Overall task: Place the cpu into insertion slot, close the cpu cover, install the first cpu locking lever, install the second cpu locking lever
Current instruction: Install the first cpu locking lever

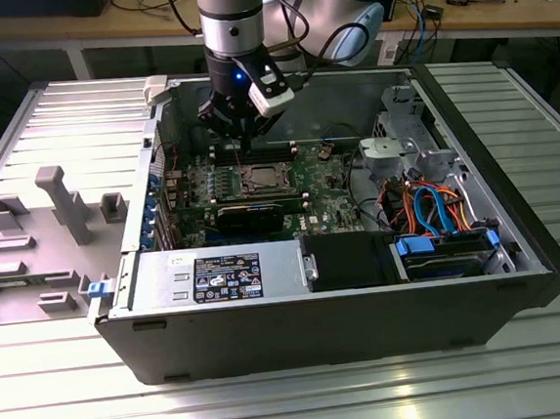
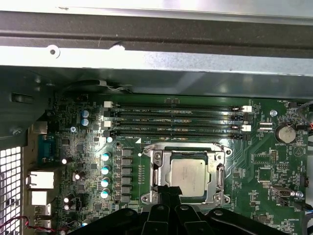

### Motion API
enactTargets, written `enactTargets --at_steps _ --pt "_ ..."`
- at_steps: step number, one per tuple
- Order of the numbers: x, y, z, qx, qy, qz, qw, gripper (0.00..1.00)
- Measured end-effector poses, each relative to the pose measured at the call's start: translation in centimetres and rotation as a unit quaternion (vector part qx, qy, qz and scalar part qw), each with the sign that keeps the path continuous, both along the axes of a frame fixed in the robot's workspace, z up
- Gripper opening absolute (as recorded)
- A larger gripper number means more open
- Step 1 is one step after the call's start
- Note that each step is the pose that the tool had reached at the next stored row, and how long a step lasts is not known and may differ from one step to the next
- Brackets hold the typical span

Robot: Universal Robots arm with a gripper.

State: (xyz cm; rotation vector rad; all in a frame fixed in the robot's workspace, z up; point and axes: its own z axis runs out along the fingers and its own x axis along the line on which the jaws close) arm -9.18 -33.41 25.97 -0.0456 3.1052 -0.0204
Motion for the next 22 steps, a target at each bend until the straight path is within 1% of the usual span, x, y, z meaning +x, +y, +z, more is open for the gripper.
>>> enactTargets --at_steps 8,10,14,15,17,18,19,22 --pt "-0.02 0.0 0.0 0.0 0.0 0.0 1.0 0.11" --pt "-0.41 -0.01 -0.02 0.0 0.0 0.0 1.0 0.11" --pt "-1.67 0.0 -0.09 0.0002 0.0 0.0 1.0 0.11" --pt "-1.84 0.0 -0.11 0.0009 0.0 0.0 1.0 0.11" --pt "-2.55 0.0 -0.25 0.0046 0.0 0.0 0.99999 0.11" --pt "-2.84 0.0 -0.32 0.0056 0.0 0.001 0.99998 0.11" --pt "-3.07 0.0 -0.36 0.0056 0.0 0.002 0.99998 0.11" --pt "-3.15 0.0 -0.39 0.0056 0.0 0.005 0.99997 0.11"
